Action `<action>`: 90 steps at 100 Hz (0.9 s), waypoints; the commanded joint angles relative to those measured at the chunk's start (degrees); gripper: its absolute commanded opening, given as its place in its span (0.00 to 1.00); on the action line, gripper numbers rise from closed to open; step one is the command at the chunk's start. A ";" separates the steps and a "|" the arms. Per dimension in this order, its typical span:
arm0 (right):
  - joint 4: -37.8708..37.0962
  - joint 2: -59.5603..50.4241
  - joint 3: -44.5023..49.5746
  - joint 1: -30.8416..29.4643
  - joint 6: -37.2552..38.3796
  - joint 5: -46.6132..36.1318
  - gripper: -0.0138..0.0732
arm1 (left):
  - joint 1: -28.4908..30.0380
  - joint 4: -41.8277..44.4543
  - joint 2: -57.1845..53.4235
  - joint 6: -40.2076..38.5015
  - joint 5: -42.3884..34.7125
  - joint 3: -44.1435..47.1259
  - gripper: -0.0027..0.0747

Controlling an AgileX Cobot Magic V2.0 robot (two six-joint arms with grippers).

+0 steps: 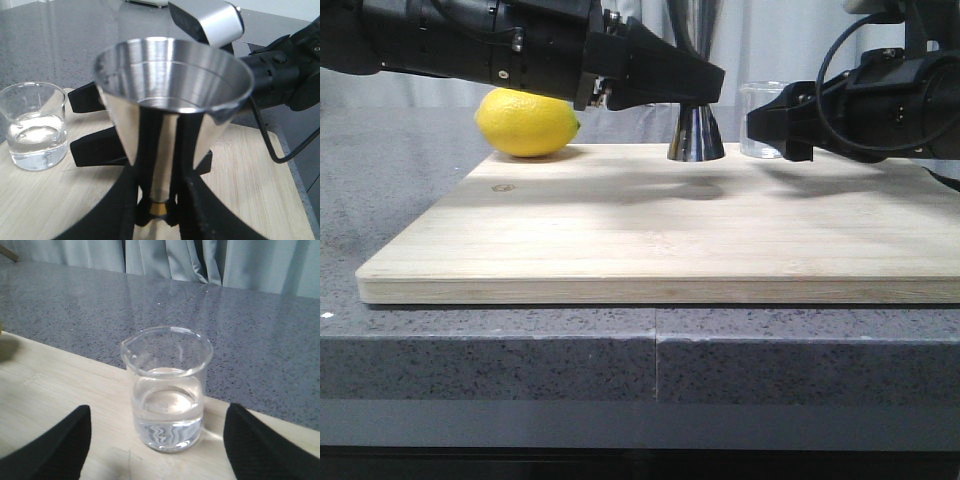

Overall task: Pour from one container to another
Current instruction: 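Reach the right gripper to the glass beaker and grasp it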

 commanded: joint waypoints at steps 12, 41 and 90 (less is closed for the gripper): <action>0.08 -0.44 -4.41 0.01 0.03 -3.43 0.74 | -0.50 -3.73 -2.94 -0.47 3.69 -1.81 0.01; 0.08 1.43 -7.85 0.01 0.03 -1.89 0.74 | -0.50 -2.86 -2.94 -0.60 3.69 -1.81 0.01; 0.08 4.09 -8.78 0.01 0.03 -2.55 0.74 | -0.50 -2.86 -2.94 -0.63 3.69 -1.81 0.01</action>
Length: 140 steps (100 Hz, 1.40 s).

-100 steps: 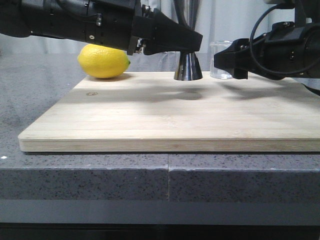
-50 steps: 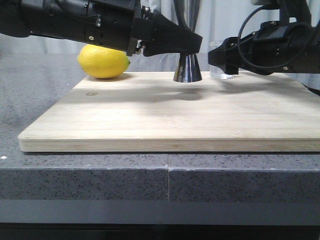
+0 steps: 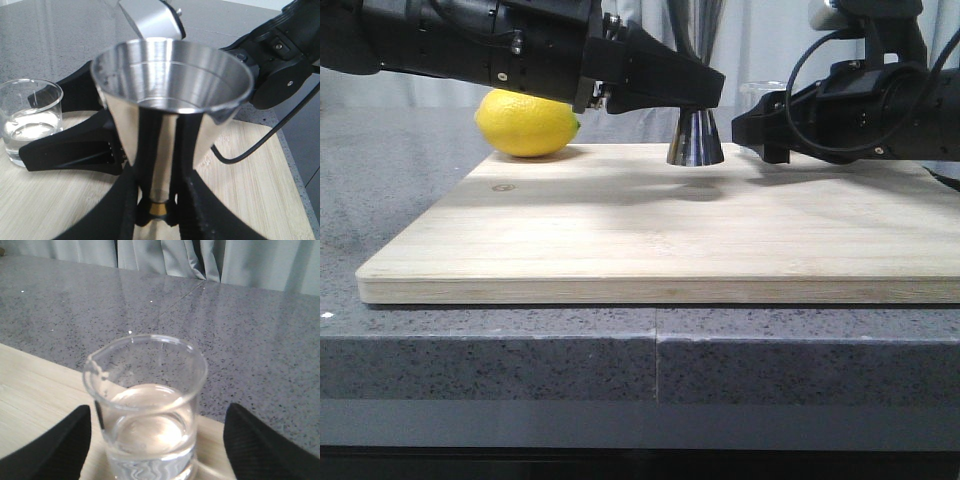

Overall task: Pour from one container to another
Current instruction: 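Reach the right gripper to the glass beaker and grasp it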

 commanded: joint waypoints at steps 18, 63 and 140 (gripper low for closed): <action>0.22 -1.91 -1.61 0.01 0.03 -4.94 0.68 | -0.36 -3.80 -2.94 -0.50 3.60 -1.81 0.01; 0.30 -1.91 -1.61 0.25 0.03 -6.07 0.62 | -0.36 -3.80 -2.94 -0.50 3.60 -1.81 0.01; 0.30 -1.91 -1.61 1.15 0.03 -6.16 0.41 | -0.36 -3.80 -2.94 -0.50 3.60 -1.81 0.01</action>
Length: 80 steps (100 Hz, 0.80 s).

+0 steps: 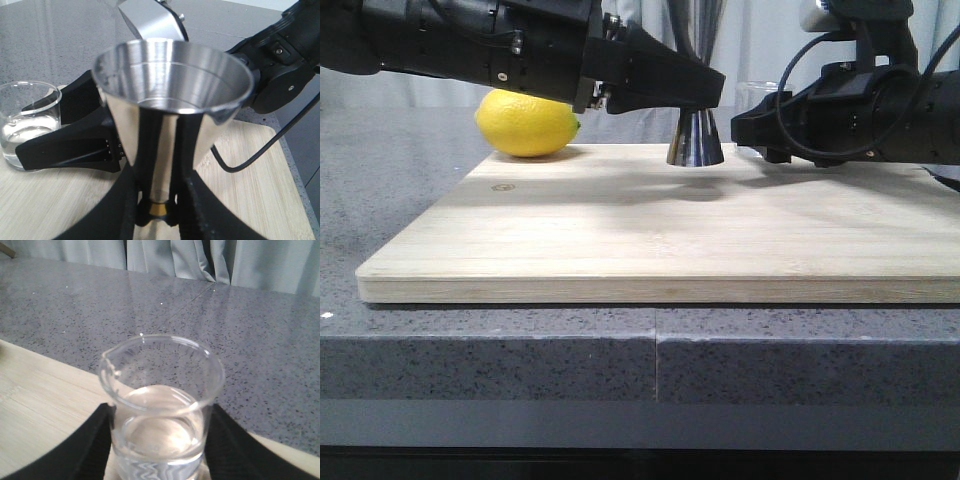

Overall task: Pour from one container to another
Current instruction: 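Reach the right gripper to the glass beaker and grasp it, then lift the beaker with the right gripper over the jigger cup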

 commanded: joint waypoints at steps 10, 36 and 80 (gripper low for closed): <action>0.30 -2.31 -1.61 0.08 0.03 -4.96 0.41 | -0.36 -3.80 -2.94 -0.50 3.60 -1.81 0.01; 0.30 -4.35 -1.61 0.08 0.03 -3.66 0.41 | -0.36 -3.77 -2.94 -0.50 3.60 -1.81 0.01; -1.87 -13.68 -1.61 -0.03 -0.07 5.69 0.41 | -0.36 -3.31 -2.94 -0.59 3.60 -1.81 0.01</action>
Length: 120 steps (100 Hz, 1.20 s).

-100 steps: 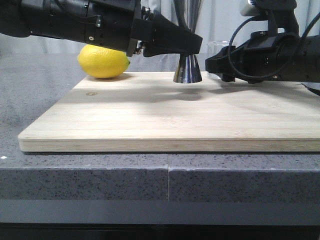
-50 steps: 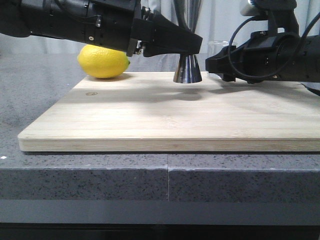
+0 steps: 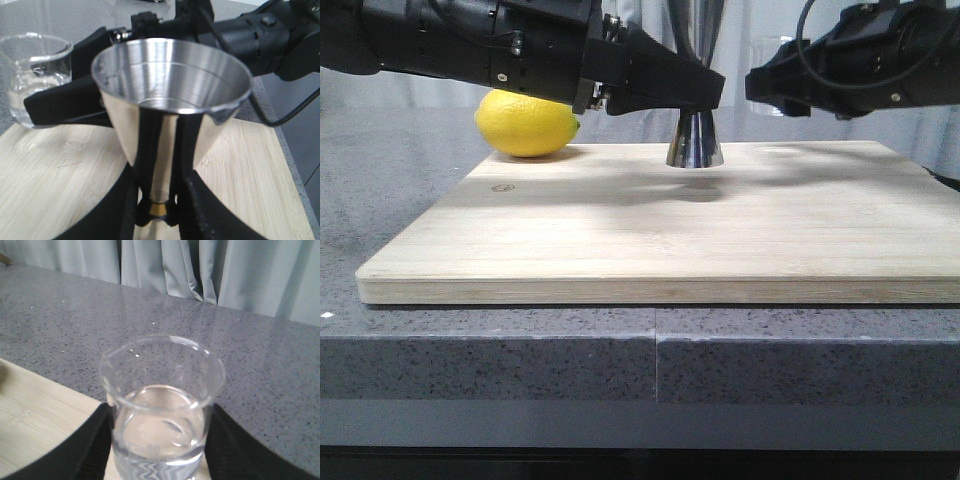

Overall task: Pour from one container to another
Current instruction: 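Lift the beaker with the right gripper over the jigger cup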

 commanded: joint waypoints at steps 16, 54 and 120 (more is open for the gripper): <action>-4.33 -9.84 -1.61 -0.03 -0.07 0.45 0.41 | -0.36 -3.55 -2.94 -0.70 3.60 -1.81 0.01; -10.59 -20.66 -1.61 0.09 -0.07 8.24 0.41 | -0.36 -3.47 -2.94 -0.70 3.60 -1.81 0.01; -22.05 -23.86 -1.61 3.39 -0.07 8.87 0.41 | -0.36 -2.26 -2.94 -0.78 6.50 -1.81 0.01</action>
